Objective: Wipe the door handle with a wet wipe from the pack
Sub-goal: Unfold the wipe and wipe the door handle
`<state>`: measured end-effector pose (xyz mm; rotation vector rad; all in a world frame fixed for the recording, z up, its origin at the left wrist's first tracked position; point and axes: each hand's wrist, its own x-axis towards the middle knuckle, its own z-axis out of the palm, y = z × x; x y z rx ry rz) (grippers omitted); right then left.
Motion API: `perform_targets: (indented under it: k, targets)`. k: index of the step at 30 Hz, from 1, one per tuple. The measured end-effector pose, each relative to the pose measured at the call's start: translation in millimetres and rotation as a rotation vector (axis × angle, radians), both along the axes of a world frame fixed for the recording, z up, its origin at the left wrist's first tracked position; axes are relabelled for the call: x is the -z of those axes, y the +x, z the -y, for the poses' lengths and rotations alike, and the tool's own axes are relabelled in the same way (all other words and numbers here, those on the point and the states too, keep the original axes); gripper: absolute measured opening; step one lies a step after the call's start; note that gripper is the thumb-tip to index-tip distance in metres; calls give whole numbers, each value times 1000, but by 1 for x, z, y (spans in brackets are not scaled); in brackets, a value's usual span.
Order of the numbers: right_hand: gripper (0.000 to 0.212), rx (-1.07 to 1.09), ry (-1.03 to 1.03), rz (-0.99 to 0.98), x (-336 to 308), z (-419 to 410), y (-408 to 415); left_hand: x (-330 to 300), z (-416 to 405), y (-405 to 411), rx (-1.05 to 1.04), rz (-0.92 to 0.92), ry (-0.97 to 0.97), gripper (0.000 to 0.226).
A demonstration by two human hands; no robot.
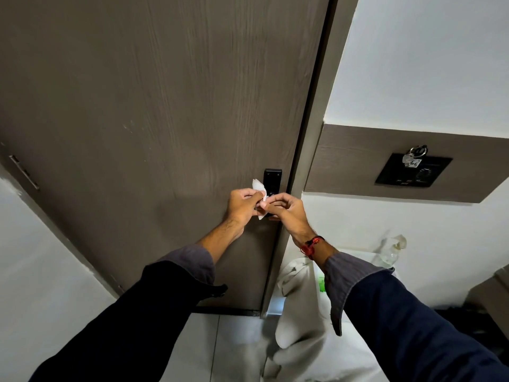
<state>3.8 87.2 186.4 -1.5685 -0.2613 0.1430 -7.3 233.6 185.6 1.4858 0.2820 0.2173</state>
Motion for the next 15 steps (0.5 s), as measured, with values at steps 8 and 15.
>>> perform_targets:
  k: [8, 15]
  targets:
    - [9, 32, -2, -45, 5, 0, 10, 1, -6, 6, 15, -17, -49, 18]
    - [14, 53, 27, -121, 3, -1, 15, -3, -11, 2, 116, 42, -76, 26]
